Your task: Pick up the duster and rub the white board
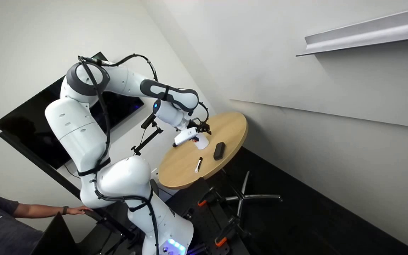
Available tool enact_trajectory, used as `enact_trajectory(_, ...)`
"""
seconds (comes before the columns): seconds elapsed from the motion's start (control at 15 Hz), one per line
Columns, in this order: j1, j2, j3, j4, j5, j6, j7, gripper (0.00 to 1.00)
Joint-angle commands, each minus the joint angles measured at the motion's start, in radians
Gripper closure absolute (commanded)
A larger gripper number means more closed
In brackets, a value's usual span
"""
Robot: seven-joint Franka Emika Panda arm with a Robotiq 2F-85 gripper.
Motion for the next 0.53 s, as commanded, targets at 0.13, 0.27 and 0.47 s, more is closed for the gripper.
enact_trajectory(0.13,0.034,0.000,-0.035,-0.002,0.000,0.000,-0.033,0.00)
enact_trajectory(0.27,0.034,0.004,-0.034,-0.002,0.000,-0.001,-0.033,0.00)
enact_trajectory(0.47,0.034,0.007,-0.033,-0.002,0.000,-0.001,-0.033,0.00)
